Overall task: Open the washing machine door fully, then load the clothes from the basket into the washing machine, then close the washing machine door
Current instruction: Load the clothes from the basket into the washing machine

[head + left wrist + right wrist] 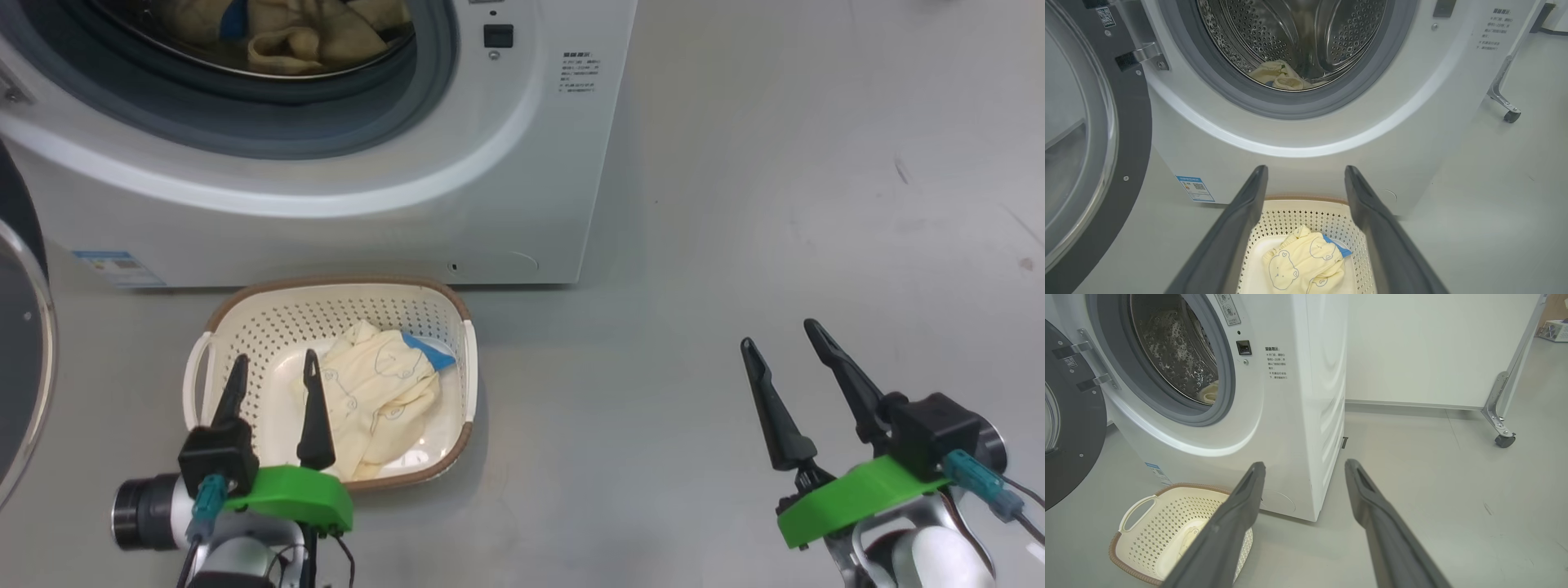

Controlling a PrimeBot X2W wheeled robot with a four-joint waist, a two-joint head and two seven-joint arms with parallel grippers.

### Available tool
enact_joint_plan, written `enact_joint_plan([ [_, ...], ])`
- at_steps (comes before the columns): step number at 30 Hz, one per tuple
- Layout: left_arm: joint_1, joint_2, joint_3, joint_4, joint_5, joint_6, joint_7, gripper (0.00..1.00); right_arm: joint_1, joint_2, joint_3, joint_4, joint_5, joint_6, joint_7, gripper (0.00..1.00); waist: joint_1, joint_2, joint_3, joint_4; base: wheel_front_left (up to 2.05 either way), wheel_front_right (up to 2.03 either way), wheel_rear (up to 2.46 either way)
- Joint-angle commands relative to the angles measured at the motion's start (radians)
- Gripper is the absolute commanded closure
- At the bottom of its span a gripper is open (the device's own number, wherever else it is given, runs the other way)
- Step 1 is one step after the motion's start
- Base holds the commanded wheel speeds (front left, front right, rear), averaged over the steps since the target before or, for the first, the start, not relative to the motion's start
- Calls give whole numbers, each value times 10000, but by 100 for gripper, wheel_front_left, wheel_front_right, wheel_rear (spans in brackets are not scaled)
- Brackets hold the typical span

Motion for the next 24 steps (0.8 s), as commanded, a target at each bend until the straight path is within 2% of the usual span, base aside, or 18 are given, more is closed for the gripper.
enact_joint_plan([
  [1,-516,77,276,-125,21,-32,23,0,-497,-79,275,-293,62,75,-141,0,-1,0,327,-65,0,0,0],
  [6,-874,20,168,222,-18,-160,142,0,-770,-79,358,-227,80,75,-242,0,-1,0,812,-142,0,0,0],
  [12,-1711,-139,-69,1454,-168,-591,495,0,-1262,-79,550,-132,129,75,-412,0,-1,0,1548,-380,0,0,0],
  [24,-4385,-385,-47,5628,-969,-2072,1375,0,-2619,-79,1279,81,414,75,-776,0,-1,0,3700,-1195,0,0,0],
])
